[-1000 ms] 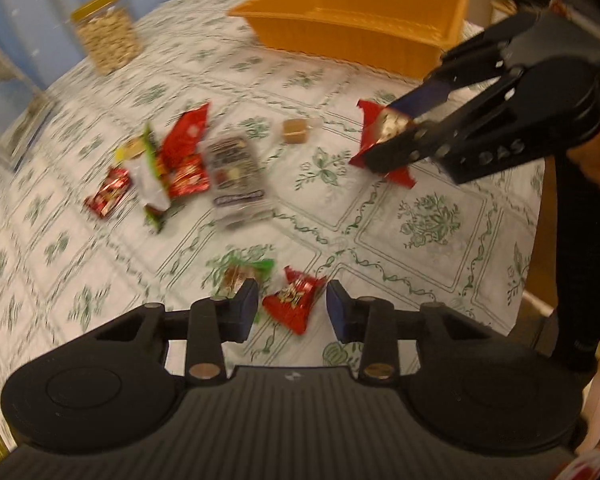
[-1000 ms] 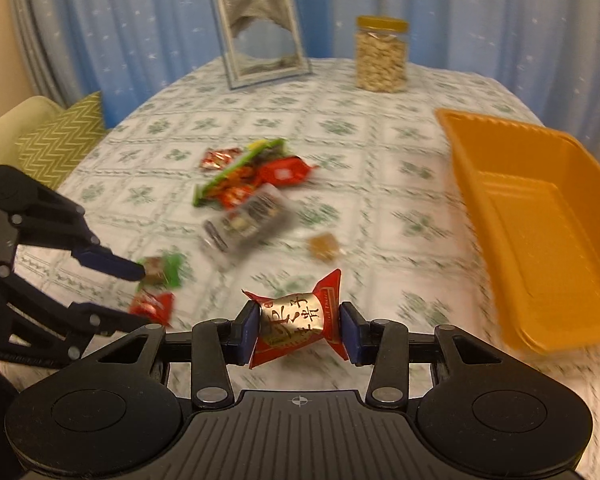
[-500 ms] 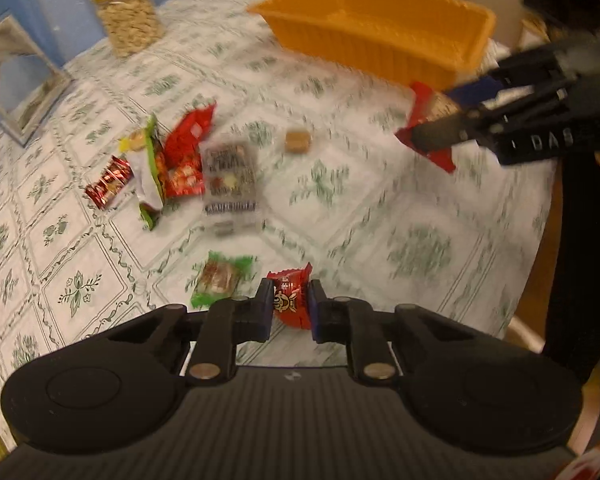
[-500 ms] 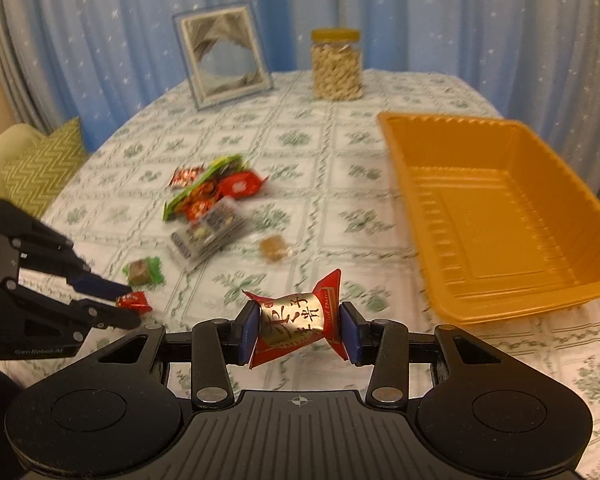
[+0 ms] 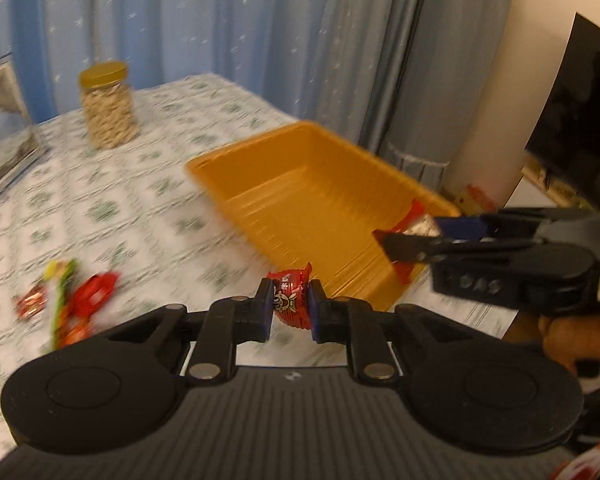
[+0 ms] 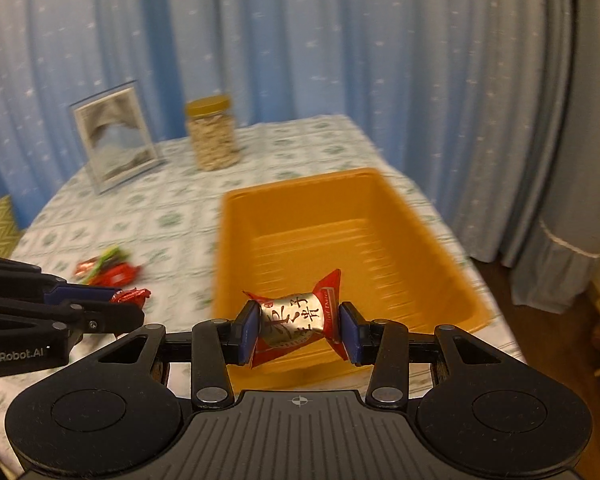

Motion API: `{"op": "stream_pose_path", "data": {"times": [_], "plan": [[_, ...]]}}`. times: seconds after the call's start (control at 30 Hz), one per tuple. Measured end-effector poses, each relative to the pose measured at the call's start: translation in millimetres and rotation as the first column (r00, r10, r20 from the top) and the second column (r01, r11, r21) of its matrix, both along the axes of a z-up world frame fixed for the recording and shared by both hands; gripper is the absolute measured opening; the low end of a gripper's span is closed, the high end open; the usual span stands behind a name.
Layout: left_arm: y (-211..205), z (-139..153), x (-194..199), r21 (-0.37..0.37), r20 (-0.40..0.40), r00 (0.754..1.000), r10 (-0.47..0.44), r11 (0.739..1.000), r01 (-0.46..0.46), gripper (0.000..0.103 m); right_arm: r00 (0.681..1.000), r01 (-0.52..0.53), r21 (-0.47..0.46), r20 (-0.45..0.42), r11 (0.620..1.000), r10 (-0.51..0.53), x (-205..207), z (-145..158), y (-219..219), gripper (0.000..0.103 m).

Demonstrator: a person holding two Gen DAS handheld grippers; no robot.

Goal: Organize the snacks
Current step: 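Carry both candies over the orange tray while the left tool opens, dropping its candy inside, then open the right tool to drop the red twisted candy into the orange tray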

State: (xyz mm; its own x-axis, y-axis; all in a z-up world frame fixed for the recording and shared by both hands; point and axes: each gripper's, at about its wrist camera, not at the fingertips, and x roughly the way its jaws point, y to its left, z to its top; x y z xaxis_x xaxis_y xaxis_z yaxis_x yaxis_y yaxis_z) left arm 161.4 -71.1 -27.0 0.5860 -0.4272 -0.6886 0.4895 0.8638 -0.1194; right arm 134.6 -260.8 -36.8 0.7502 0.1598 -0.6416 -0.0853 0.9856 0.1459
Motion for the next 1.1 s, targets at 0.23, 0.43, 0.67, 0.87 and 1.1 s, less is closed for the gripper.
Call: {"op": "stream_pose_path", "data": {"times": [0.23, 0.43, 0.67, 0.87, 1.1], "plan": [[-45.8, -11.5, 16.7, 0.004, -0.015, 1.000, 0.008, 1.000, -0.008, 0.016, 0.998, 0.065, 0.015, -0.014, 0.998, -0.065, 16.0, -4.1, -42.7, 0.043], [-62.9, -22.7, 23.8, 0.025, 0.000, 1.000, 0.019, 1.000, -0.019, 0.023, 0.995, 0.094, 0.041, -0.022, 0.995, -0.093, 19.7, -7.7, -57.9, 0.043], [-49.2, -25.6, 14.6, 0.027, 0.011, 0.998, 0.061, 0.998, -0.061, 0.036, 0.995, 0.102, 0.065, -0.028, 0.993, -0.100, 21.5, -9.9, -60.4, 0.043], [-24.5, -20.9, -3.1, -0.011, -0.007, 0.991, 0.132, 0.991, -0.132, 0.036, 0.996, 0.087, 0.079, -0.032, 0.993, -0.085, 25.0, -10.7, -54.7, 0.043], [-10.2, -15.4, -17.4, -0.012, 0.002, 0.984, 0.176, 0.984, -0.176, 0.039, 0.997, 0.083, 0.135, -0.007, 0.987, -0.083, 29.2, -7.4, -51.2, 0.067]]}}
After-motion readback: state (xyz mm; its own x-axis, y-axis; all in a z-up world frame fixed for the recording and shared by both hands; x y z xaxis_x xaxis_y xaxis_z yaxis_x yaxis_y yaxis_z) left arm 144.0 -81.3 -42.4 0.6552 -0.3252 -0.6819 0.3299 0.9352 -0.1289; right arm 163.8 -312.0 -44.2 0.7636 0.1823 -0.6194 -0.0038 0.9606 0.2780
